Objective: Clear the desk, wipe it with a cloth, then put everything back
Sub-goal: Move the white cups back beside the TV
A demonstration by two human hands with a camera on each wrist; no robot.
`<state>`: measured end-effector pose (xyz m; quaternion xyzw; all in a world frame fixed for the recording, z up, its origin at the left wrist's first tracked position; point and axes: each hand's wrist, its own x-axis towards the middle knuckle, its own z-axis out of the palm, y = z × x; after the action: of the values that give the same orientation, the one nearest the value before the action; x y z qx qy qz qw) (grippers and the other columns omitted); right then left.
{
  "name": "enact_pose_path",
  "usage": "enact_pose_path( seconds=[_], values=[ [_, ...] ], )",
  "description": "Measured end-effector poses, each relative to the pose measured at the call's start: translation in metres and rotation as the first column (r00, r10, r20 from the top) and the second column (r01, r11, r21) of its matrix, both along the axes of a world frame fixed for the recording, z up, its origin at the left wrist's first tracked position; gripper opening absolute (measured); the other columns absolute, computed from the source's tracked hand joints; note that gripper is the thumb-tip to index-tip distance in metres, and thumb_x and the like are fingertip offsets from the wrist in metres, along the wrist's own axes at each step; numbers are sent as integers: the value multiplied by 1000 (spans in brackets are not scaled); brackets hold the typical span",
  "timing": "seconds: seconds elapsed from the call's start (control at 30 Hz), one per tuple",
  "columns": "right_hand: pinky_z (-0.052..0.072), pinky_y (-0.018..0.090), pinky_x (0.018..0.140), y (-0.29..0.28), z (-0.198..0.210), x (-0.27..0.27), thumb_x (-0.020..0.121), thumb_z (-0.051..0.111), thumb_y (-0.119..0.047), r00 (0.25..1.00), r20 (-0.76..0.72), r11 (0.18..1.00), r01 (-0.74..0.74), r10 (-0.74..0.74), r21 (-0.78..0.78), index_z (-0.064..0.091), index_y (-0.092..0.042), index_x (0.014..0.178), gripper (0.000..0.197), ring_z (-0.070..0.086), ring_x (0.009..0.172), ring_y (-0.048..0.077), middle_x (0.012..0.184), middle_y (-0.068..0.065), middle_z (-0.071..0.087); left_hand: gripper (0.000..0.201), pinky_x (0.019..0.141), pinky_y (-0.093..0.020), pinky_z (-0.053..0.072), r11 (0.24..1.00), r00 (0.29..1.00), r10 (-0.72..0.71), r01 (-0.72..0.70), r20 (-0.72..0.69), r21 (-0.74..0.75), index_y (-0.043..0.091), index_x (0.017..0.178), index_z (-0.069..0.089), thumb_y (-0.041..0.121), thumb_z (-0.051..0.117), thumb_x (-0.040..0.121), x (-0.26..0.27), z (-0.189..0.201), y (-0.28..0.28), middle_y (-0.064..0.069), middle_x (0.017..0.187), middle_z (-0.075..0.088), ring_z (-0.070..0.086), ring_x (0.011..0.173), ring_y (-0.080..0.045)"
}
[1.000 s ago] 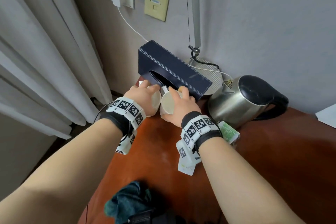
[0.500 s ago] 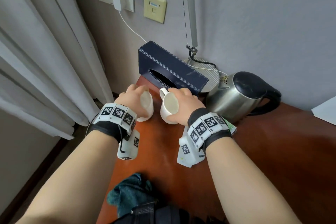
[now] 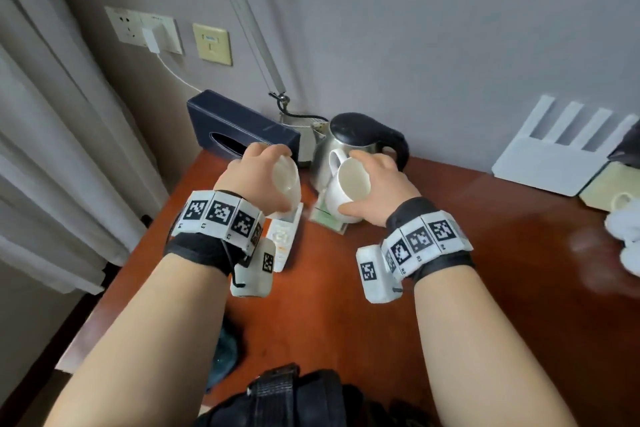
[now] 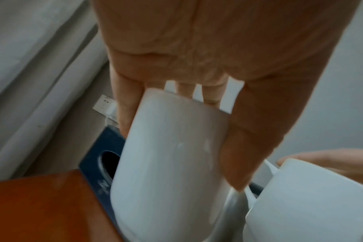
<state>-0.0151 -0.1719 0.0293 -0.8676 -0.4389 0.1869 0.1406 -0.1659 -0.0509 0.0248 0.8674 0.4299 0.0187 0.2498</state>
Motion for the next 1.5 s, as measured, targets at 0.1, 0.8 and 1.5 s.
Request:
enact_pose_path(
  seconds=[0.1,0.8,1.5],
  values=[
    [37,36,100,-65,10,28,74,72,-31,998,20,998,55,-55,5,24,-38,141,83,41,125,32,147,-1,25,80,96,-41,43,997,997,-73,73,11,4,37,140,31,18,73,74,35,7,-56,7,143,29,40,125,-29],
    [40,35,96,-315,9,181,73,73,-31,909,19,908,417,-416,-32,22,-38,142,85,42,125,25,145,-2,26,71,94,-36,44,897,895,-440,442,75,-19,36,138,33,16,65,78,244,9,-267,8,144,29,40,125,-27],
    [42,38,101,-453,-43,368,76,72,-30,948,-40,942,309,-317,-133,19,-36,144,86,39,130,26,149,-1,20,70,100,-37,40,915,917,-398,398,14,-70,38,140,30,23,65,81,411,-51,-420,6,146,25,35,129,-26]
  ],
)
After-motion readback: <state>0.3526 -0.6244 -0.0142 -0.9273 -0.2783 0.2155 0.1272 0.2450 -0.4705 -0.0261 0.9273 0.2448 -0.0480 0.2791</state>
